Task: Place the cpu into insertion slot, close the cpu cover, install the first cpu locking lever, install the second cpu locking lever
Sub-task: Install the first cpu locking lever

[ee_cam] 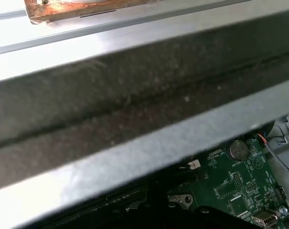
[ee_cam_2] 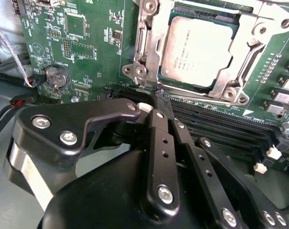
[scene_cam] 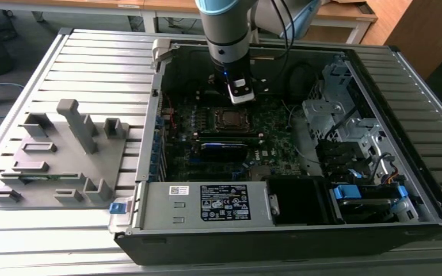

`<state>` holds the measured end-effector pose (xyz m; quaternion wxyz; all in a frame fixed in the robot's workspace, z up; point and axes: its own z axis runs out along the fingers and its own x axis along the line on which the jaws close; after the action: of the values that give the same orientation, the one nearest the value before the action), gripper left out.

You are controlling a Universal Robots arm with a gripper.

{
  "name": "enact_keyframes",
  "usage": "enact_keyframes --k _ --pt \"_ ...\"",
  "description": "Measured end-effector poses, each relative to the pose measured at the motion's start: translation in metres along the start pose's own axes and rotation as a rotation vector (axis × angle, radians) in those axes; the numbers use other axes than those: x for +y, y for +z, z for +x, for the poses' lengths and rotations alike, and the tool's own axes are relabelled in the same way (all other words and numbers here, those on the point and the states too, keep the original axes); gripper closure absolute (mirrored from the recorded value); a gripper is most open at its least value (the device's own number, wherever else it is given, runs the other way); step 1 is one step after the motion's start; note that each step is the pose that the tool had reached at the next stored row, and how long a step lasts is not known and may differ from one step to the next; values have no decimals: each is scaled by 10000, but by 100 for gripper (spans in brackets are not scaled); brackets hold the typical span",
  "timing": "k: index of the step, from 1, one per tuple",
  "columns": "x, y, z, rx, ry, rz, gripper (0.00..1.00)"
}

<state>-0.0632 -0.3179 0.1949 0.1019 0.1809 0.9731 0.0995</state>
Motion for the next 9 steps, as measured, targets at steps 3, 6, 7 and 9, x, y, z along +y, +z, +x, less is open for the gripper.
enact_keyframes --k 3,6,7,9 --pt "-20 -2 -8 -7 -2 -3 89" --pt "-35 -3 -13 -14 -2 -5 89" --pt "-35 -2 -13 -16 -2 -7 89" --pt "-35 -2 -13 -17 -2 -7 89"
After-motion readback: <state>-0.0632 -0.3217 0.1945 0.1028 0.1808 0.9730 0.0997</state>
